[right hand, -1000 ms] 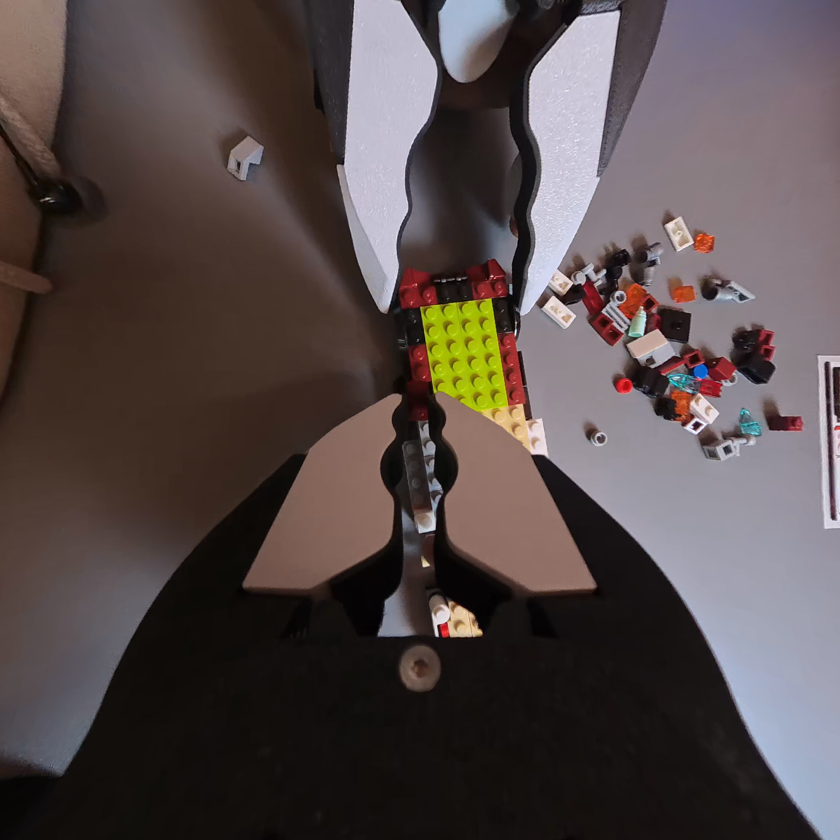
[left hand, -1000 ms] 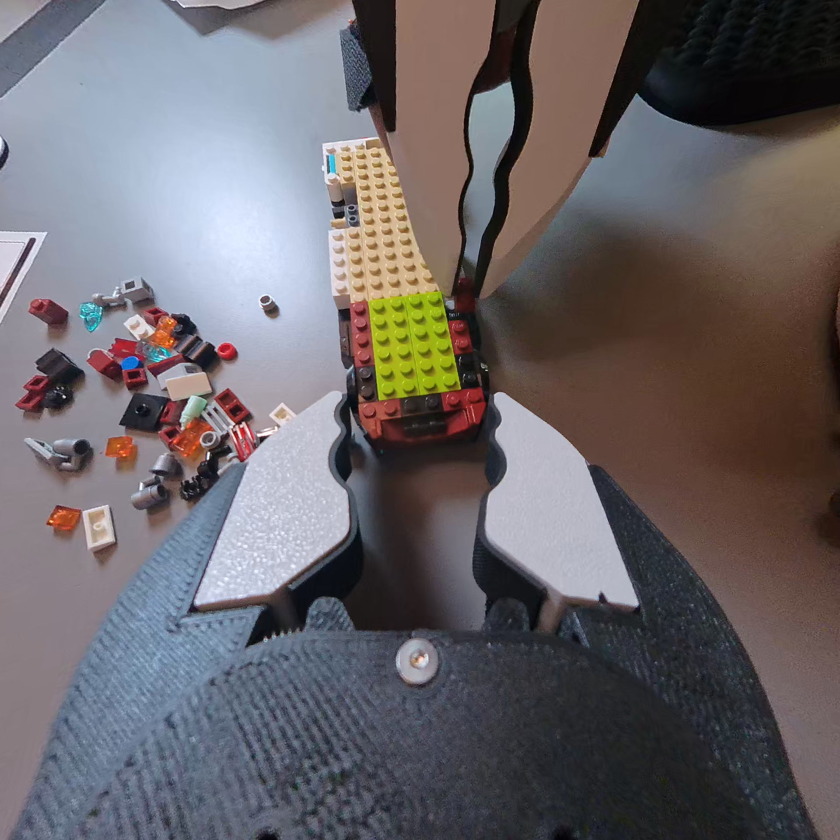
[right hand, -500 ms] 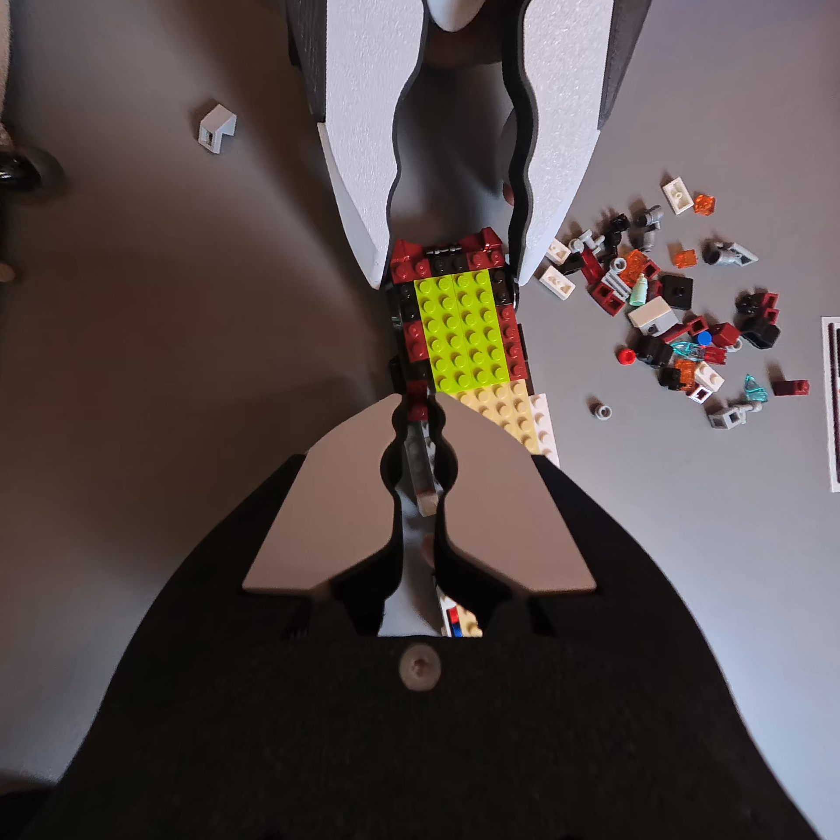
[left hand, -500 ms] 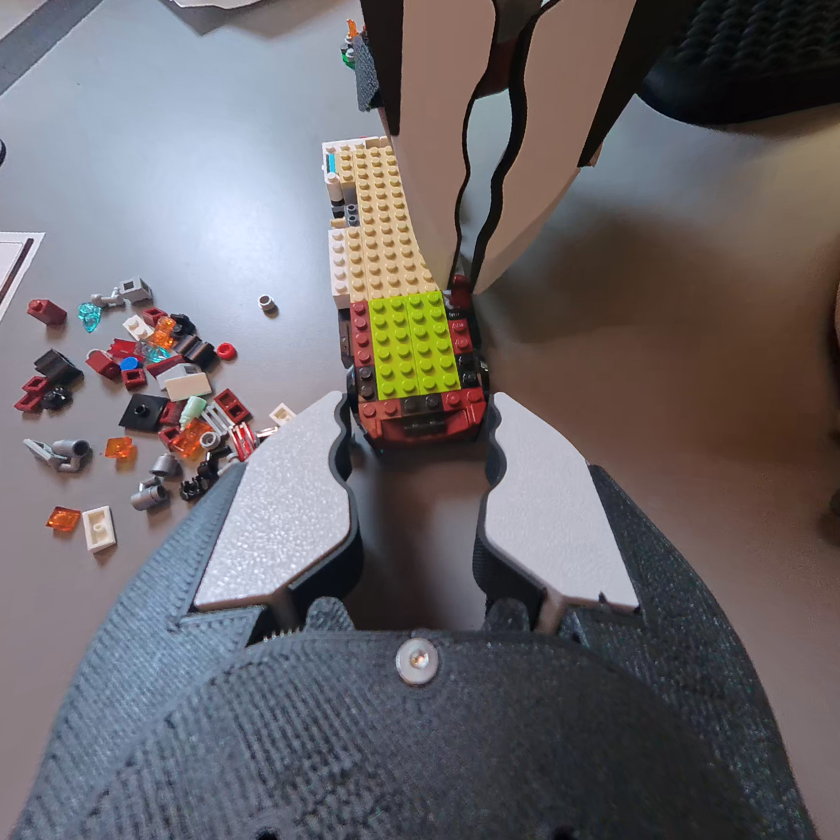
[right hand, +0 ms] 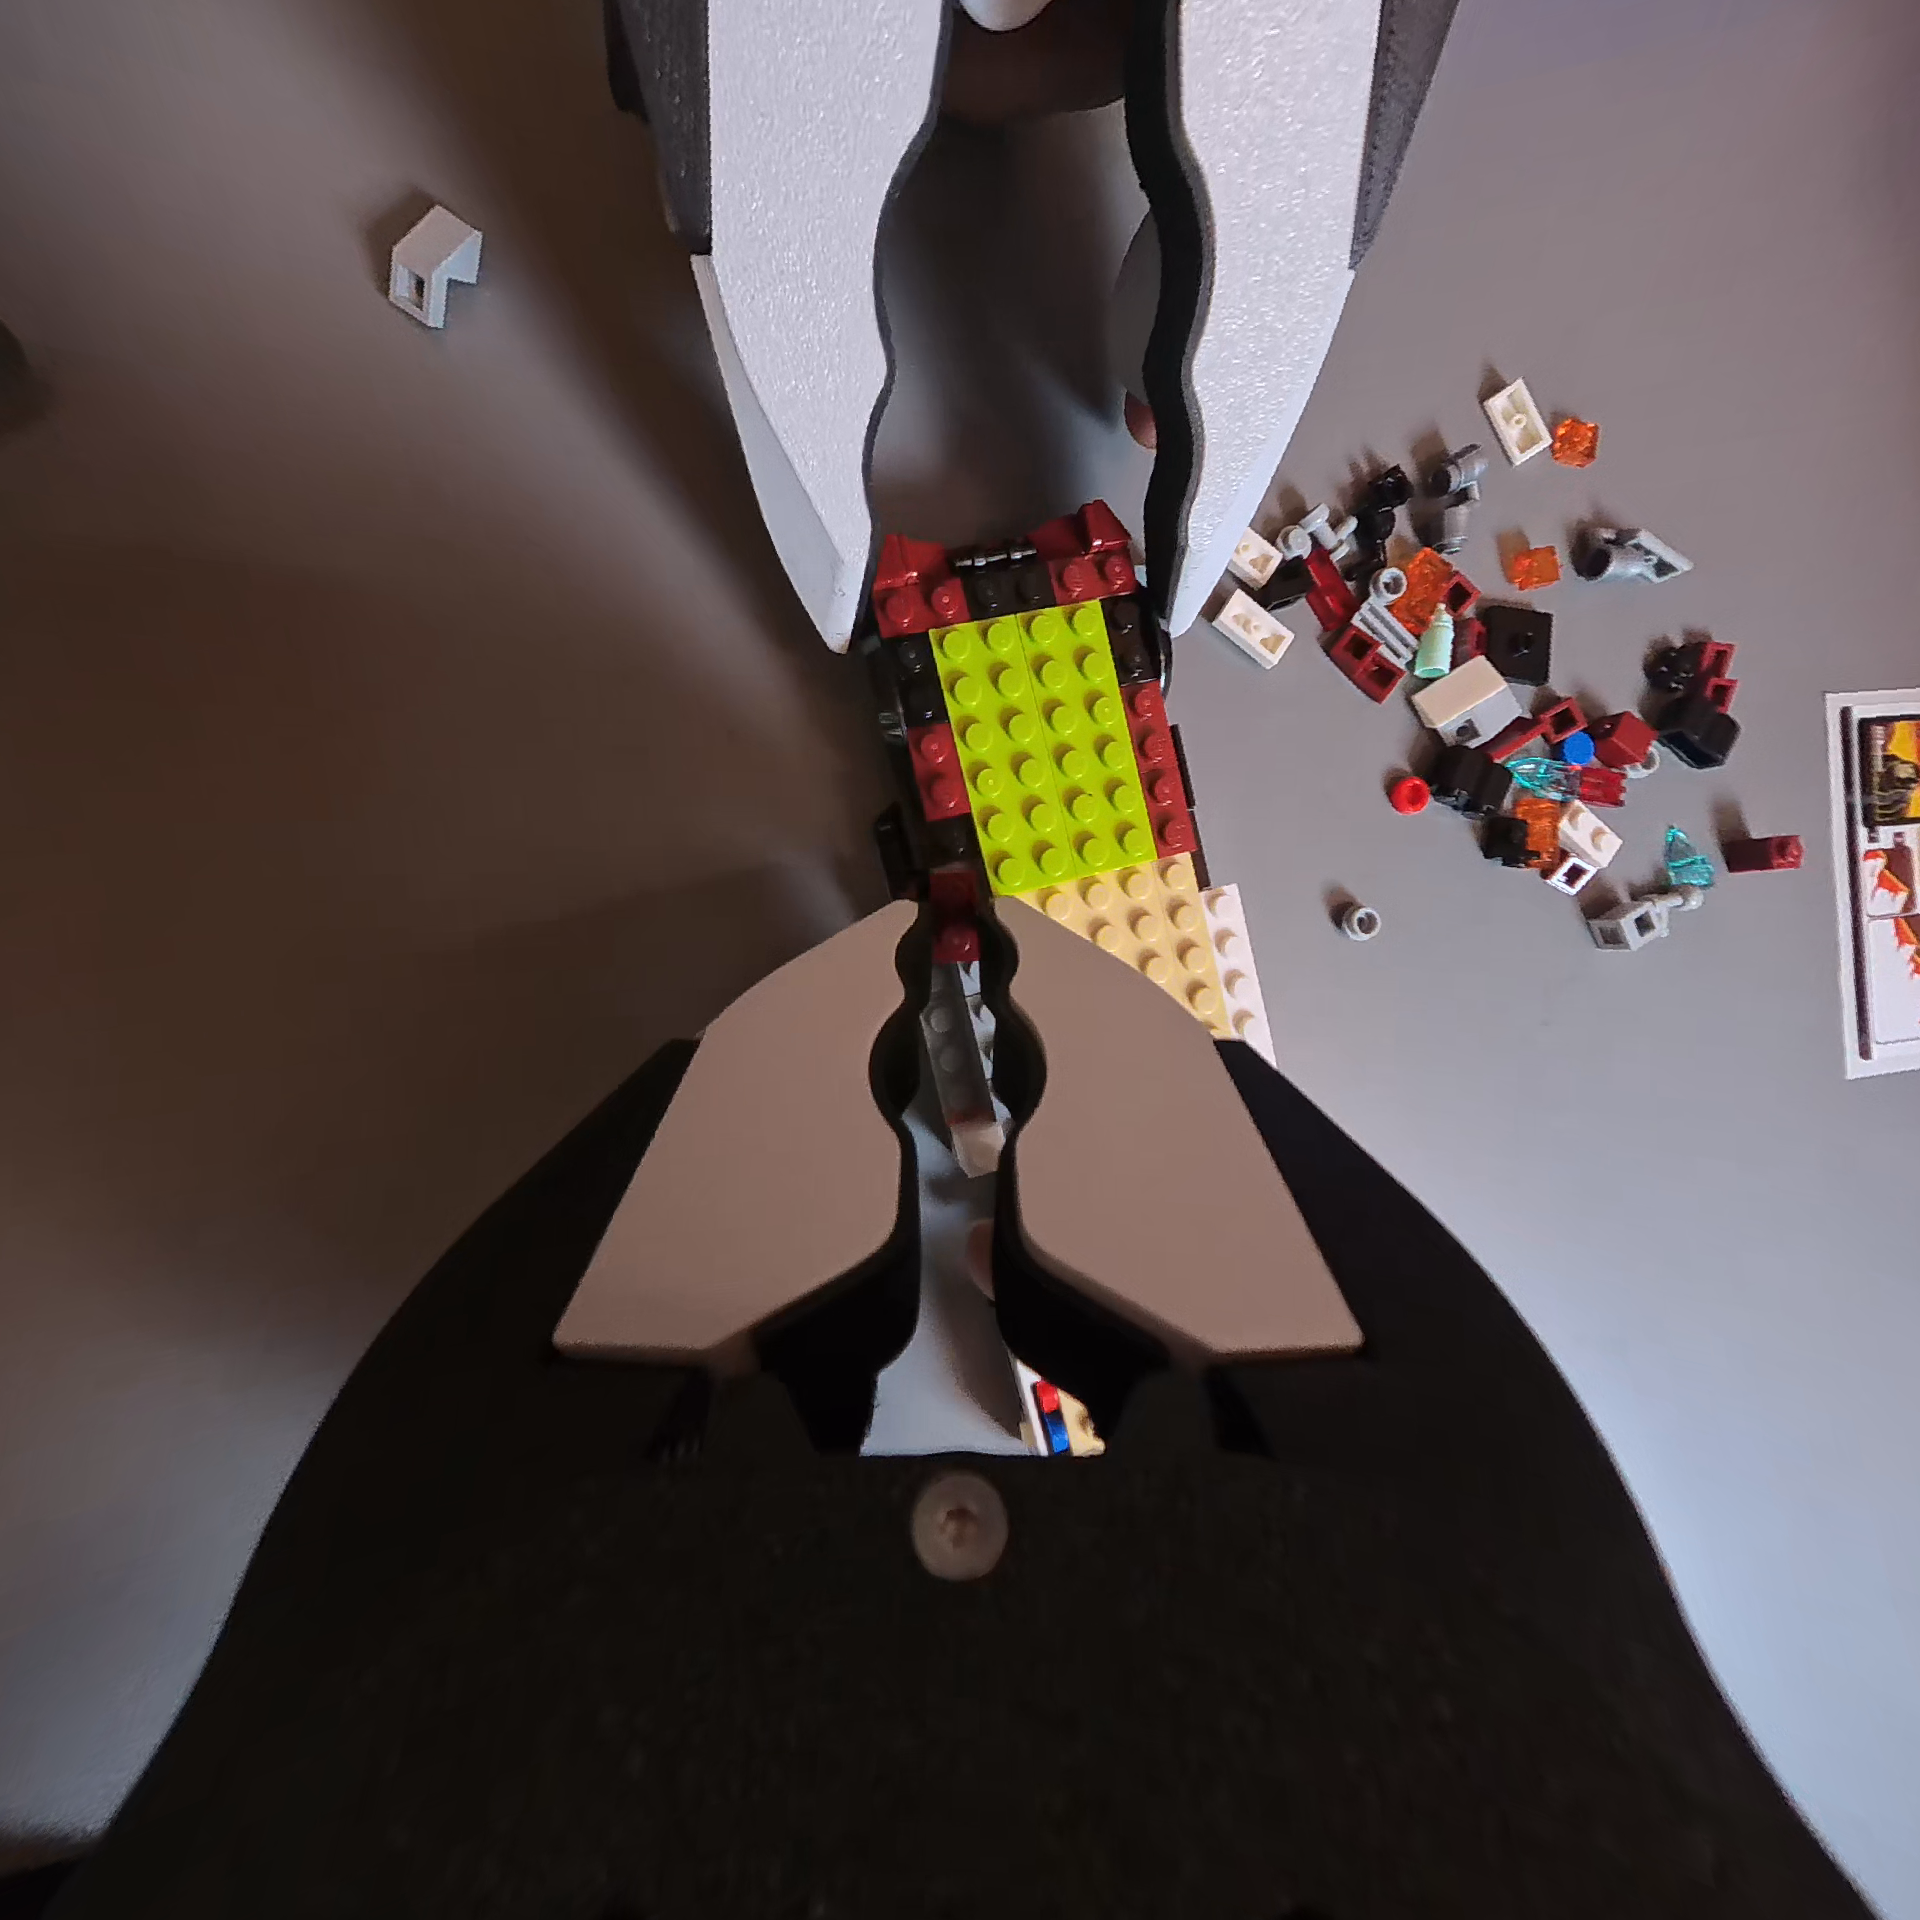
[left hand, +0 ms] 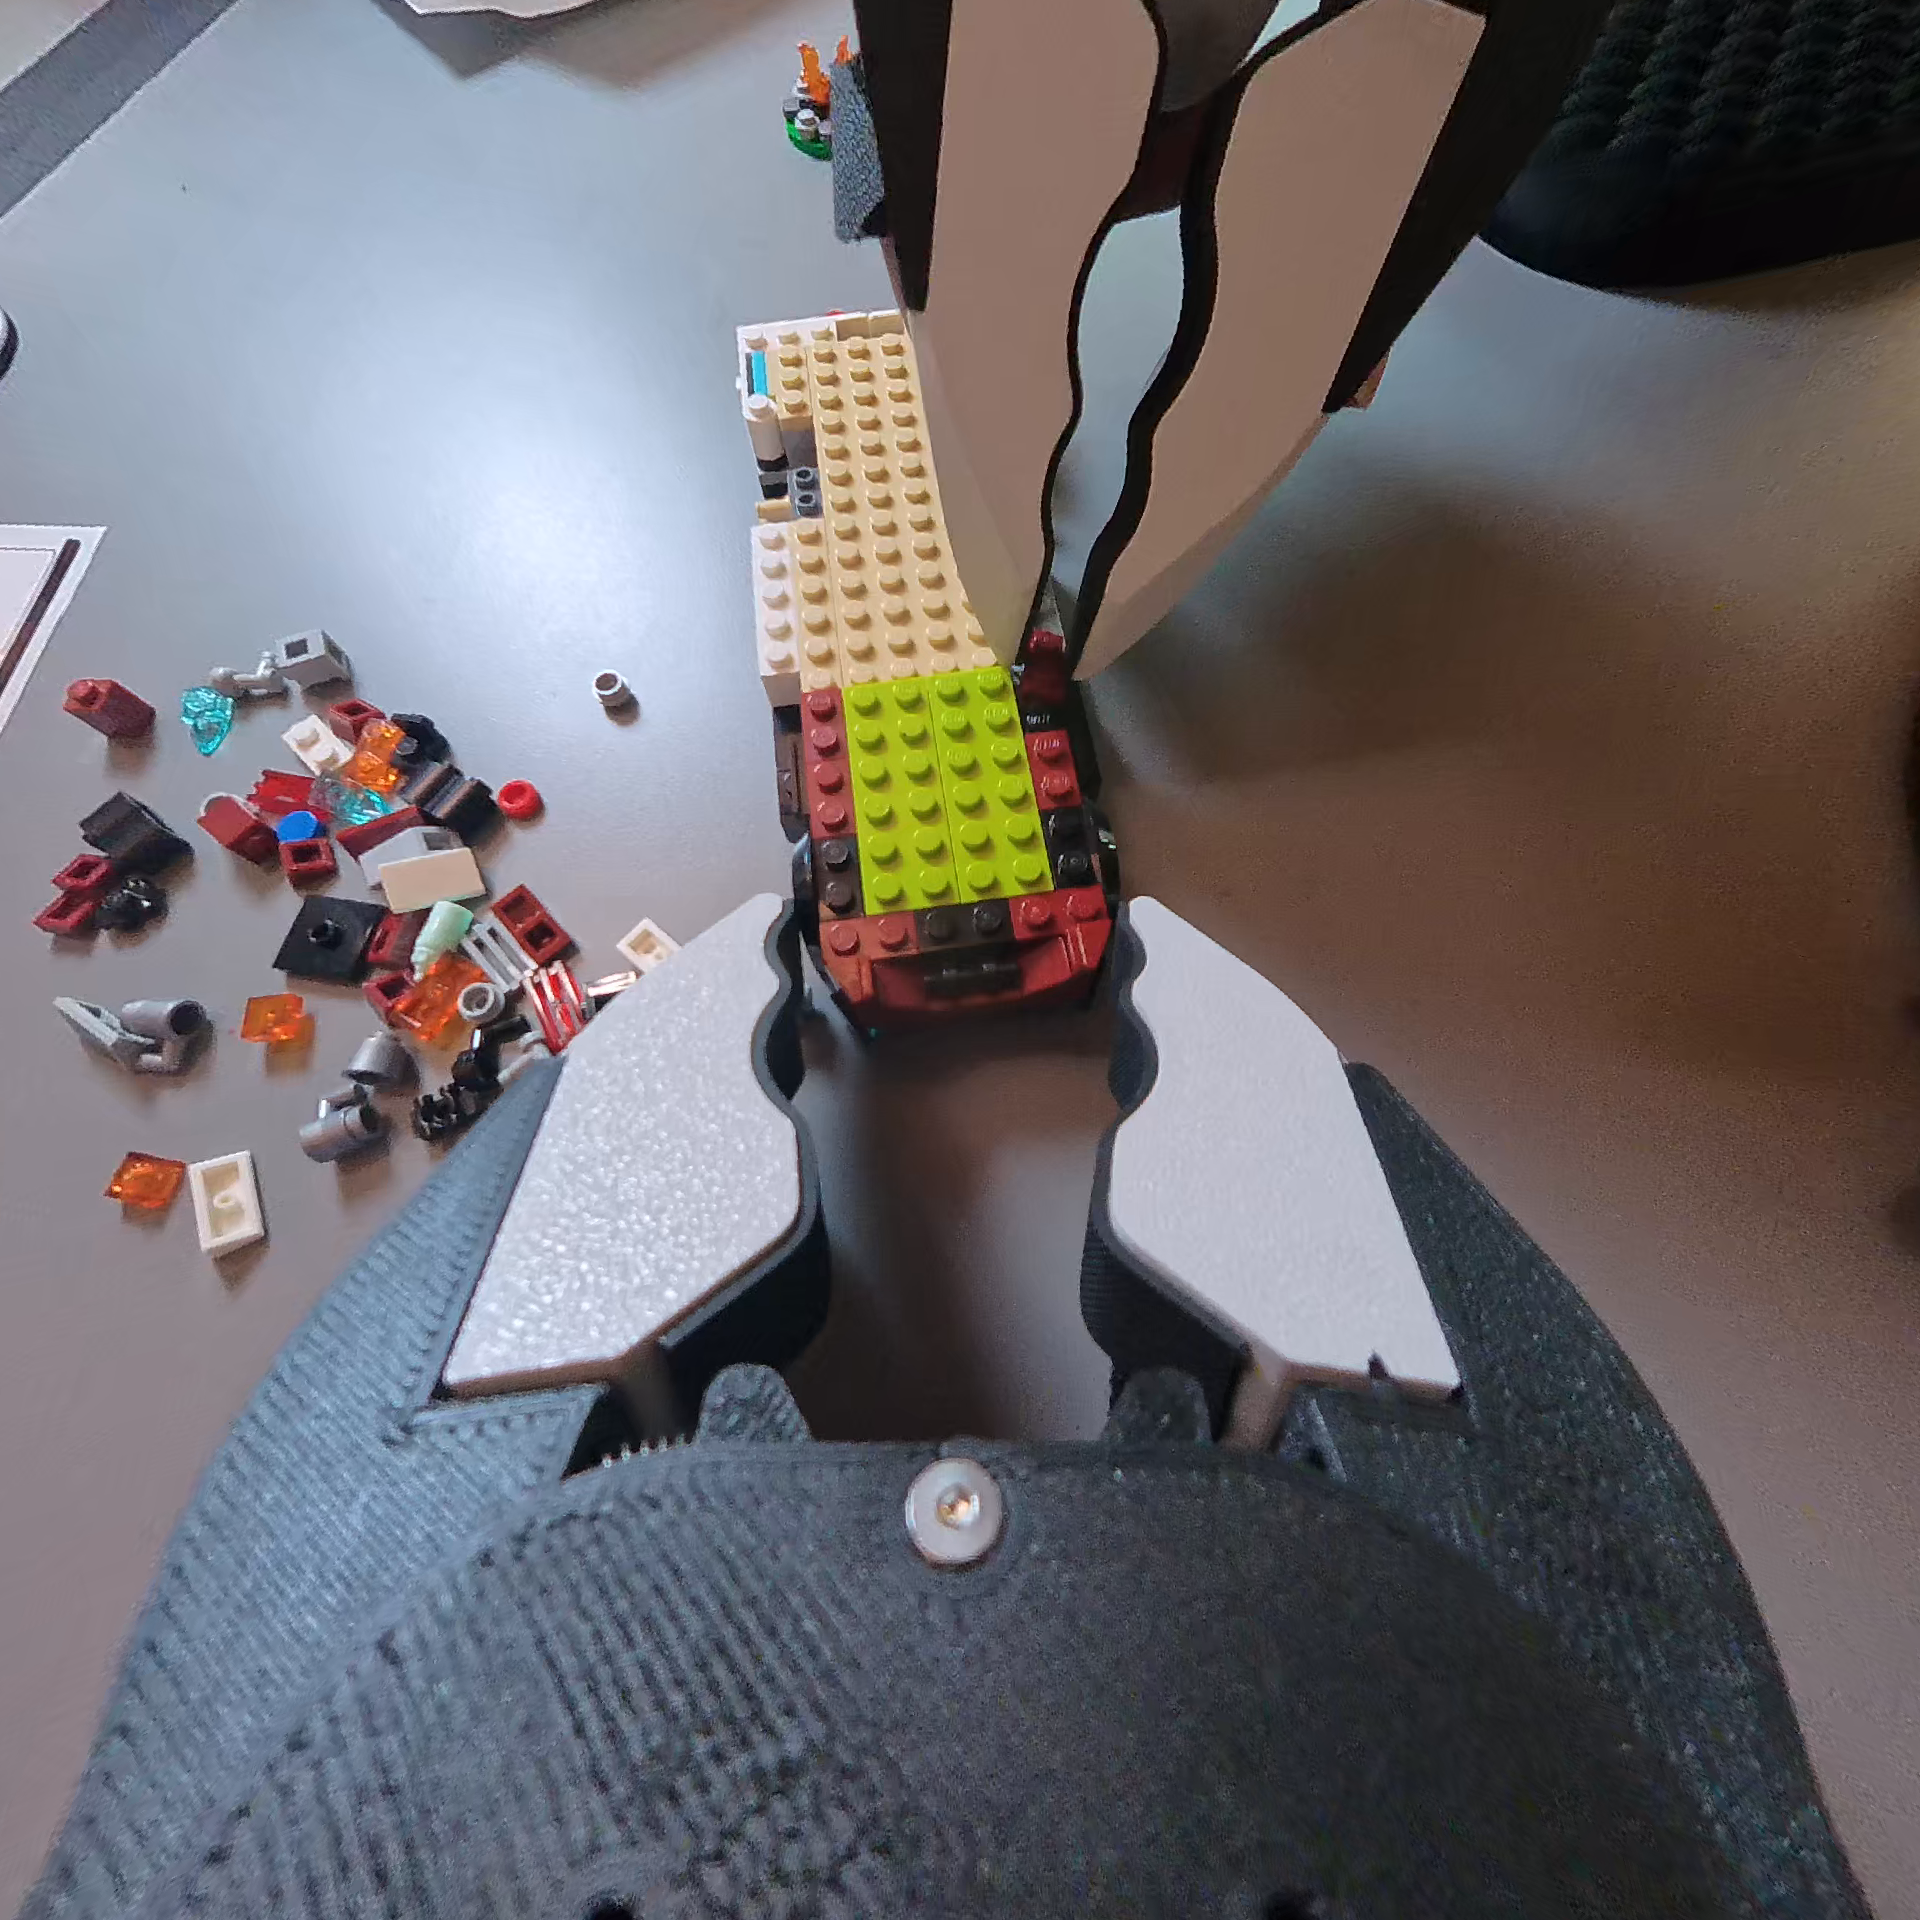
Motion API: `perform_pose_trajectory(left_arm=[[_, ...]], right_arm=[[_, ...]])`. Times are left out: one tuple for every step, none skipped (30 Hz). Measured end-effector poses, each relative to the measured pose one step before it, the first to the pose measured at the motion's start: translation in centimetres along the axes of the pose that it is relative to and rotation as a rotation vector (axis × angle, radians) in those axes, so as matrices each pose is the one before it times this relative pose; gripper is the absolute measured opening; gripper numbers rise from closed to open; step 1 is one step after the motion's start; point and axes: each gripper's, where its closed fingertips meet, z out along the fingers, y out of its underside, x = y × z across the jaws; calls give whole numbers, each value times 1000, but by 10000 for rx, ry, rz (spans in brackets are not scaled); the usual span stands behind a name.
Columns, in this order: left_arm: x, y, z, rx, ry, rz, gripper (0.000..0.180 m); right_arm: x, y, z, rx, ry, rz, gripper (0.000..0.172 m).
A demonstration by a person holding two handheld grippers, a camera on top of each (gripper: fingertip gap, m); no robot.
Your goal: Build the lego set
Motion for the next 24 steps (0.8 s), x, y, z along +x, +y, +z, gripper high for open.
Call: perform_pose_trajectory(left_arm=[[0, 0, 0, 0, 0, -1, 57], [-1, 0, 0, 0, -1, 0, 57], [1, 1, 0, 0, 0, -1, 57], [14, -5, 7, 1, 3, -5, 57], [17, -1, 1, 0, 3, 1, 57], [11, -1, 1, 0, 0, 4, 57], [3, -1, 0, 0, 2, -1, 57], [-1, -4, 5, 0, 2, -5, 57], [0, 5, -6, 0, 2, -5, 57], [-1, -8, -6, 0, -1, -1, 57], [2, -4, 6, -1, -3, 1, 57], [2, 0, 0, 0, 1, -2, 57], [-9, 1, -1, 0, 2, -3, 57], [3, 0, 0, 0, 2, -2, 57], [2, 0, 0, 0, 1, -1, 57], [1, -3, 5, 0, 4, -5, 57], [6, 5, -7, 0, 5, -7, 57], [-1, -2, 4, -1, 3, -4, 57], [2, 1, -1, -1, 1, -1, 57], [-1, 1, -1, -1, -1, 0, 57], [-5, 2, -1, -1, -2, 3, 57], [4, -3, 6, -1, -2, 1, 57], [-1, -7, -6, -1, -1, 0, 57], [2, 8, -12, 0, -2, -3, 57]], right_arm=[[19, -30, -13, 51, 103, 0, 8], [39, -60, -21, 85, 113, 6, 8], [112, -56, -19, 79, 148, 7, 10], [142, 13, -10, 32, 158, -14, 11], [82, 51, 10, 12, 124, -28, 12], [-16, 8, 20, 36, 57, -20, 12], [52, -39, 12, 72, 102, -8, 12], [23, -41, 0, 78, 73, -11, 12], [25, -42, -14, 79, 83, 3, 13], [28, -24, -21, 64, 80, 11, 13], [-7, 33, -38, 33, 45, 18, 14], [29, 44, -70, 29, 73, 26, 15], [13, -2, -122, 69, 57, 36, 16], [25, -13, -155, 86, 67, 56, 16], [10, -12, -179, 89, 60, 41, 15], [-50, 29, -154, 60, 31, 12, 14], [-69, 61, -131, 28, 30, -14, 12], [-101, 79, -80, 19, 9, -22, 10], [-89, 151, 14, -34, 2, -2, 9], [-38, 167, 110, -56, 30, 2, 7], [-75, 121, 148, -34, 2, -14, 7], [-113, 42, 132, -9, -21, -19, 7], [-64, -36, 18, 24, 3, -15, 7], [-117, -48, -121, 35, -58, 9, 7]])
